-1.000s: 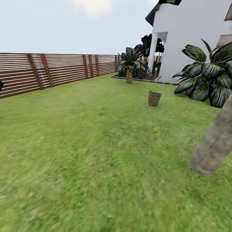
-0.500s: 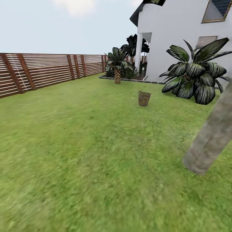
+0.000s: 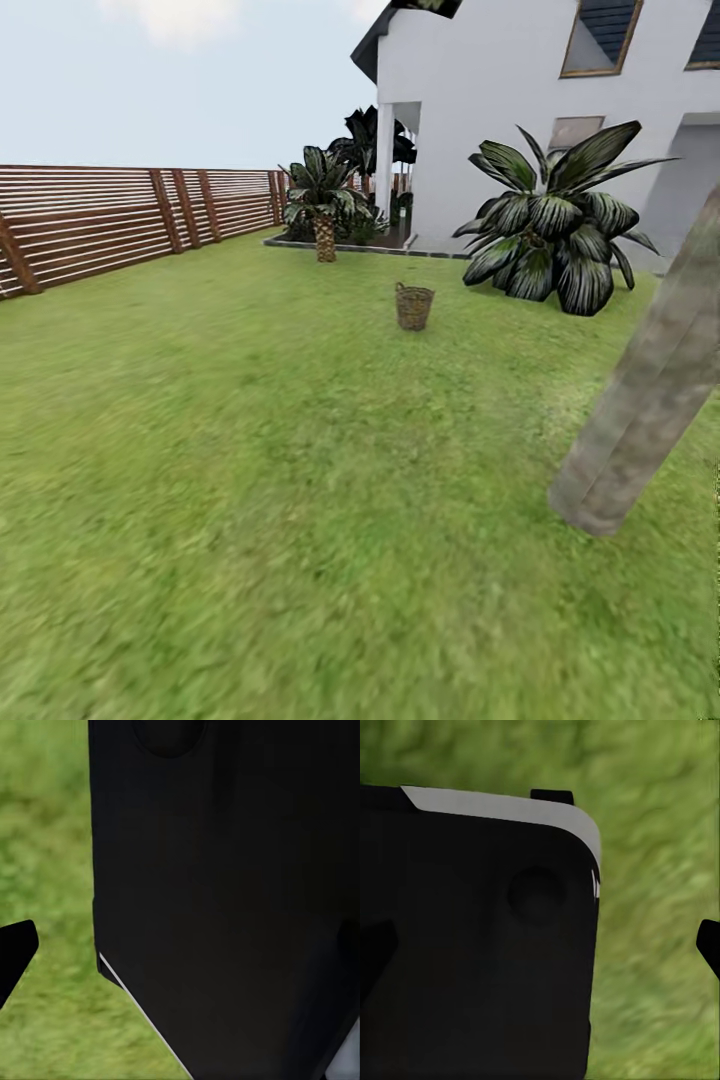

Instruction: Take the three Easter eggs out of the wicker basket on the lawn in the garden, then place them on the lawn next to a single tree (choose any tree) so that all three eggs are next to the same tree and none are left in the basket.

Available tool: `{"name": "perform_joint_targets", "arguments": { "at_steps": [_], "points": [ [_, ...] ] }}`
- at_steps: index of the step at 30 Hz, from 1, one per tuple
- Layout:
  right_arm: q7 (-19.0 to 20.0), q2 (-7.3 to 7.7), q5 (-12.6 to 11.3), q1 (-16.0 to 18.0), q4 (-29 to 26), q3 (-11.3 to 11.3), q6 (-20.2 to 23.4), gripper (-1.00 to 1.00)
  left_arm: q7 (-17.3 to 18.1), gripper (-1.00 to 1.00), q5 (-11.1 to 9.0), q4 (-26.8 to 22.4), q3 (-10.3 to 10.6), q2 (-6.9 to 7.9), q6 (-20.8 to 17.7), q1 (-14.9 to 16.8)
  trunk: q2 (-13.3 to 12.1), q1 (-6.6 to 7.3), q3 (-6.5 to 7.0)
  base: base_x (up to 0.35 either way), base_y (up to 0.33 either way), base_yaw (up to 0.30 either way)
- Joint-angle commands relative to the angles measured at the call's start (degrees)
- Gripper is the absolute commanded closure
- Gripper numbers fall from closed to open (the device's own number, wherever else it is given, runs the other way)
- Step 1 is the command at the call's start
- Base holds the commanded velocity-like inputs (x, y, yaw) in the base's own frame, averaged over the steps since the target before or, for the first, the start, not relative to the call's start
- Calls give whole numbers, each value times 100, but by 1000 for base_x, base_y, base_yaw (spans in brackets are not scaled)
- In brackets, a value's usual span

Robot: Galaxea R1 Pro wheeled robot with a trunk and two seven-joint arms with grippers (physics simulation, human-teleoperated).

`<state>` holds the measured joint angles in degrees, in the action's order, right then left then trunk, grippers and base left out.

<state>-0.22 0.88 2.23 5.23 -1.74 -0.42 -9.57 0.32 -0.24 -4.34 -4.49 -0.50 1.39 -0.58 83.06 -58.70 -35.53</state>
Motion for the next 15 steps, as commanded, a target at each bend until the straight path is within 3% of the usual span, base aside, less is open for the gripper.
{"name": "perform_joint_targets", "arguments": {
  "at_steps": [1, 9, 15],
  "points": [
    [-2, 1, 23, 4, 7, -2, -19, -100, 3, -100, -2, -11, -43, -3, 6, -4, 2, -3, -4, 307, 215, -259],
    [1, -2, 21, 4, 7, -2, -19, -100, 3, -100, -2, -12, -43, -3, 5, -4, 2, -3, -4, 303, 219, -249],
    [-1, -7, 44, 4, 7, -2, -19, -100, 3, -100, -2, -11, -43, -3, 6, -4, 2, -3, -4, 300, 221, -67]
  ]
}}
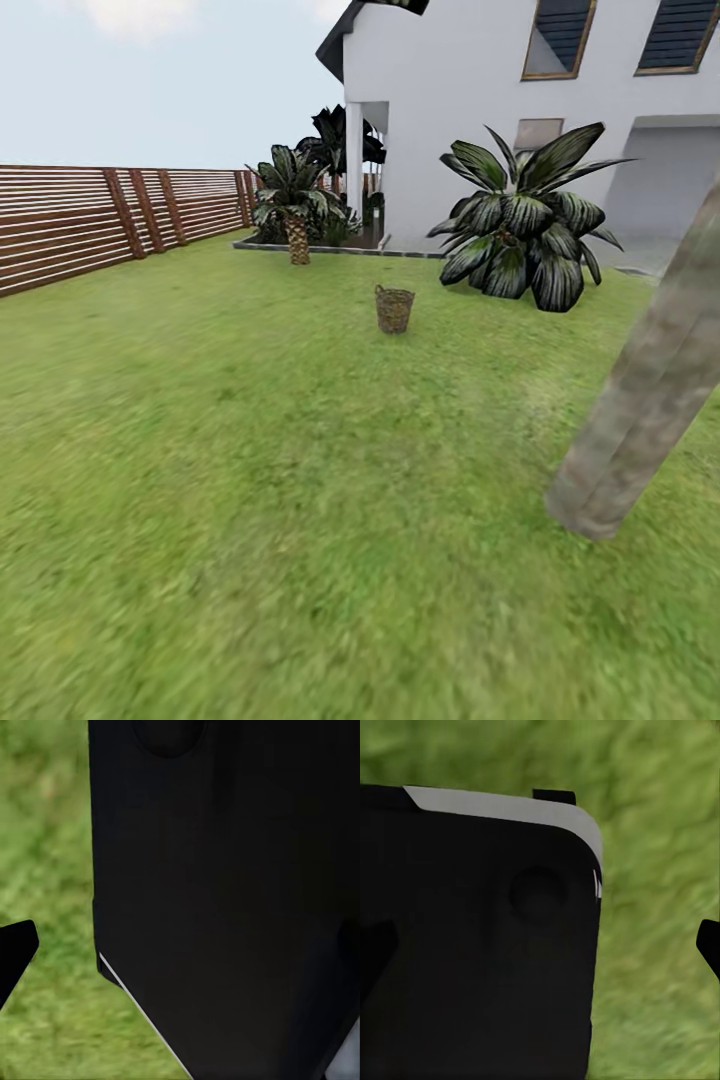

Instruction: Take the three Easter eggs out of the wicker basket on the lawn in the garden, then place them on the lawn next to a single tree (choose any tree) so that all three eggs are next to the same tree and none are left in the basket.

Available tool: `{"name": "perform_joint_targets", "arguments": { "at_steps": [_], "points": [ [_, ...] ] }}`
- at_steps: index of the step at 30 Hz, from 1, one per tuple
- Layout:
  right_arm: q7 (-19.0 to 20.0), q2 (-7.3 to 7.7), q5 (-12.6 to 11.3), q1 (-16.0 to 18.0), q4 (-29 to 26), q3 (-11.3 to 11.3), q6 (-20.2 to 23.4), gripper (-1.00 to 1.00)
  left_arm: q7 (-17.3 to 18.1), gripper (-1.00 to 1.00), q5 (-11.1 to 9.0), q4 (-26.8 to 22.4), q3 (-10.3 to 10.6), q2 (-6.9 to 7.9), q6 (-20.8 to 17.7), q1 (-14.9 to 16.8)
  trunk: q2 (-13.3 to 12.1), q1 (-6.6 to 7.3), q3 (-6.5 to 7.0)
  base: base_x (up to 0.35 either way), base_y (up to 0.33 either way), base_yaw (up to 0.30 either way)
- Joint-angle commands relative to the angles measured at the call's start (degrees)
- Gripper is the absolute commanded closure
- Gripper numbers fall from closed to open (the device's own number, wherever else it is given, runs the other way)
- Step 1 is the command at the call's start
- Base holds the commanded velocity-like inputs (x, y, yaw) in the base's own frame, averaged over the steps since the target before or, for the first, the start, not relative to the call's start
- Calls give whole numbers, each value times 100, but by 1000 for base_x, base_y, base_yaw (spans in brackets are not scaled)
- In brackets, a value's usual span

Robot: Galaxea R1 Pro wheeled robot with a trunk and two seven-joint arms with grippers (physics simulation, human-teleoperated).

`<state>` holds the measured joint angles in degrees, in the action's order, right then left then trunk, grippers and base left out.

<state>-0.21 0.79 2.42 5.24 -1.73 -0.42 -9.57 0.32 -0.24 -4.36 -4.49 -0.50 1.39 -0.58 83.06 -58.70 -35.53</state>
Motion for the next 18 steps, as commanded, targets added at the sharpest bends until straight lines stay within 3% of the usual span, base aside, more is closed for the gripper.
{"name": "perform_joint_targets", "arguments": {
  "at_steps": [1, 18],
  "points": [
    [0, 5, 35, 3, 10, -3, -19, -100, 3, -100, -2, -11, -43, -3, 5, -3, 2, -3, -4, 300, 221, -6],
    [3, 3, 150, 3, 94, -55, -18, -100, 3, -100, -2, -11, -43, -3, 5, -4, 2, -3, -4, 299, 221, -1]
  ]
}}
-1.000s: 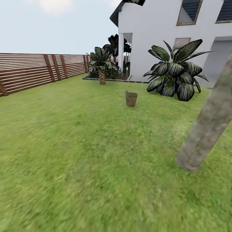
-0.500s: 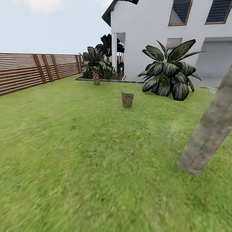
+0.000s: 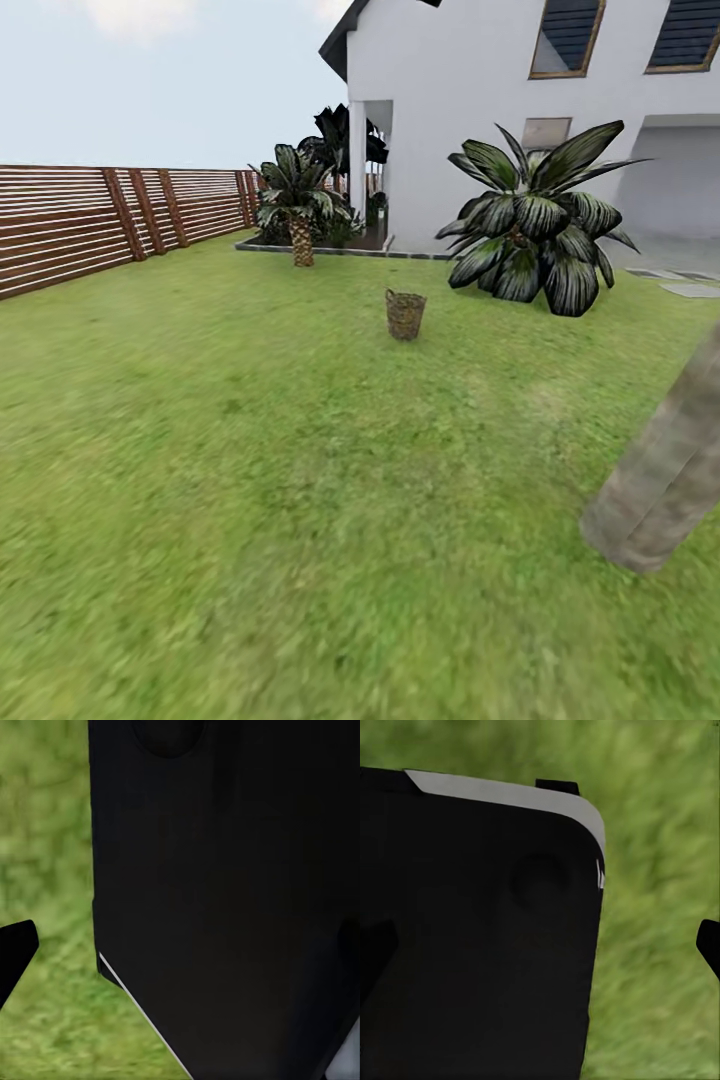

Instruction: Take the three Easter eggs out of the wicker basket on the lawn in the garden, then place them on the lawn next to a single tree (choose any tree) so that all three eggs are next to the same tree and none are left in the basket.

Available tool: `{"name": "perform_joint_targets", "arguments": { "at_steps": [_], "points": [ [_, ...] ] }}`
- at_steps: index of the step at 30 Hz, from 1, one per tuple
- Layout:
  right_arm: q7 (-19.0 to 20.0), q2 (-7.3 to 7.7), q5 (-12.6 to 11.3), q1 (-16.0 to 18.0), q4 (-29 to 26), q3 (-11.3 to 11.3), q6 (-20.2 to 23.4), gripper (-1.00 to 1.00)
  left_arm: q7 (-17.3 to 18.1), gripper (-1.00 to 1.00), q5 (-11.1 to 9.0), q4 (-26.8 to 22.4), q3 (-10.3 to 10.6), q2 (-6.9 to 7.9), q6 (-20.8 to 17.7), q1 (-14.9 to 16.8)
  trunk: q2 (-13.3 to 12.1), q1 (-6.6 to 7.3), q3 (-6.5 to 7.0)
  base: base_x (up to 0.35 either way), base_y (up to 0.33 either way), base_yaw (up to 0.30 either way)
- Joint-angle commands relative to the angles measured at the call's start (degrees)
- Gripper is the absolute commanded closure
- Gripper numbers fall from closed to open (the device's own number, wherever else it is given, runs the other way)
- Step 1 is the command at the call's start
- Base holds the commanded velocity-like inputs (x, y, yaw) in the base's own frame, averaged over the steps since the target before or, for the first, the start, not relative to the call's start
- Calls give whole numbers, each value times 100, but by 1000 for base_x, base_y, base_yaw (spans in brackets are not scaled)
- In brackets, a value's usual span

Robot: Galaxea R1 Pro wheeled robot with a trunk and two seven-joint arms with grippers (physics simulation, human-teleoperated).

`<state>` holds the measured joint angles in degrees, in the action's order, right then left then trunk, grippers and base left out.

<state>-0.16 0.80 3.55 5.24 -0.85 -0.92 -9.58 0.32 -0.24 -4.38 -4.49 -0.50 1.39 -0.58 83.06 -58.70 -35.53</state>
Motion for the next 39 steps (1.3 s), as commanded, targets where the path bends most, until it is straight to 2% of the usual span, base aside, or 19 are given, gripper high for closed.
{"name": "perform_joint_targets", "arguments": {
  "at_steps": [1, 12, 39],
  "points": [
    [-2, -3, 36, 3, 6, -5, -18, -100, 3, -100, -2, -10, -43, -3, 5, -3, 2, -3, -4, 299, 221, 0],
    [-2, -17, 30, 3, 4, -4, -18, -100, 3, -100, -2, -10, -43, -3, 7, -3, 2, -3, -4, 299, 221, -35],
    [-2, 1, 27, 3, 6, -4, -26, -100, 3, -100, -2, -6, -43, -3, 6, -3, 2, -3, -4, 299, 221, -258]
  ]
}}
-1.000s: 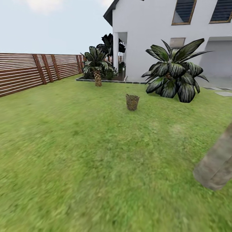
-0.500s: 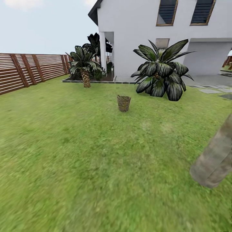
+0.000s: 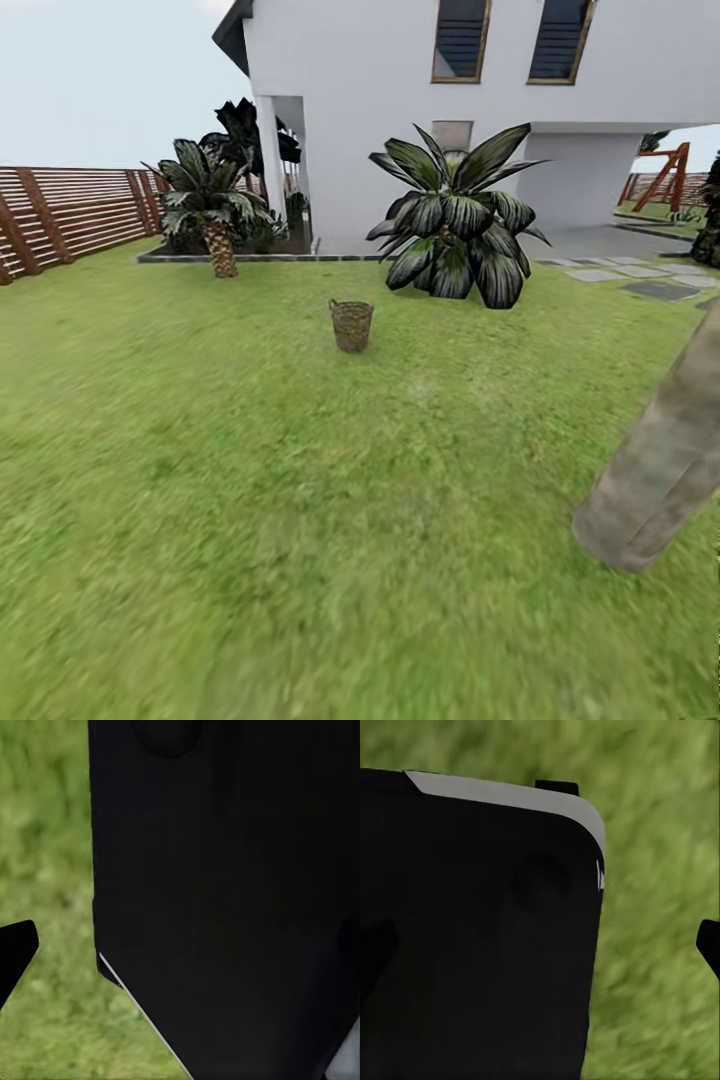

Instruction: Take the three Easter eggs out of the wicker basket on the lawn in the garden, then place them on the lawn next to a single tree (choose any tree) so that all three eggs are next to the same tree and none are left in the basket.

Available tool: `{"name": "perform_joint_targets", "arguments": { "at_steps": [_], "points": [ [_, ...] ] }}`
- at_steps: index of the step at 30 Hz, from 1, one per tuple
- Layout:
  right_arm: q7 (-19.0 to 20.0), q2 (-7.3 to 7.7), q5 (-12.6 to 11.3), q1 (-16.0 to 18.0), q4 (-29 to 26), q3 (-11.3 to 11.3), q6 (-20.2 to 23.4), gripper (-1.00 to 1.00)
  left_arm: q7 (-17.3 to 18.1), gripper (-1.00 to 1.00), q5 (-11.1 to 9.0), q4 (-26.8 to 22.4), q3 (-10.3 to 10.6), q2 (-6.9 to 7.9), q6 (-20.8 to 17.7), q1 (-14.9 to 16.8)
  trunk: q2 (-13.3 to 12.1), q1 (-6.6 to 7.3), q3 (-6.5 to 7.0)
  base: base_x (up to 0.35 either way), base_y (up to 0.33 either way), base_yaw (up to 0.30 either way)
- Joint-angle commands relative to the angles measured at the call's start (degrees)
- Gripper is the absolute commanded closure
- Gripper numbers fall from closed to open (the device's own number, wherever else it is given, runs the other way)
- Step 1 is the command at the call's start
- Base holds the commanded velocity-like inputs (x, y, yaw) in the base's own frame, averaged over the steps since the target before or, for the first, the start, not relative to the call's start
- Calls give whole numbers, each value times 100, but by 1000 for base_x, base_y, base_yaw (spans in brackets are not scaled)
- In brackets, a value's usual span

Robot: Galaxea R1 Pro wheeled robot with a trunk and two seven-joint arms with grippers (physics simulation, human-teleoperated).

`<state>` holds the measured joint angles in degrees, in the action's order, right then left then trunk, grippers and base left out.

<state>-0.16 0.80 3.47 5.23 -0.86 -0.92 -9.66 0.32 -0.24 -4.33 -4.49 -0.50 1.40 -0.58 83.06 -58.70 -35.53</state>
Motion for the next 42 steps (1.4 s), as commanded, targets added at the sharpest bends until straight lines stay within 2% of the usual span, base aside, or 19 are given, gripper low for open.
{"name": "perform_joint_targets", "arguments": {
  "at_steps": [1, 21, 42],
  "points": [
    [-2, 0, 34, 4, 6, -5, -18, -100, 3, -100, -1, -9, -43, -3, 7, -4, 2, -3, -4, 299, 221, -267],
    [-2, -5, 35, 4, 6, -5, -19, -100, 3, -100, -1, -8, -43, -3, 6, -4, 2, -3, -4, 299, 221, -258],
    [-2, -35, 42, 4, 6, -5, -11, -100, 3, -100, 1, -10, -43, -3, 6, -4, 2, -3, -4, 299, 221, -11]
  ]
}}
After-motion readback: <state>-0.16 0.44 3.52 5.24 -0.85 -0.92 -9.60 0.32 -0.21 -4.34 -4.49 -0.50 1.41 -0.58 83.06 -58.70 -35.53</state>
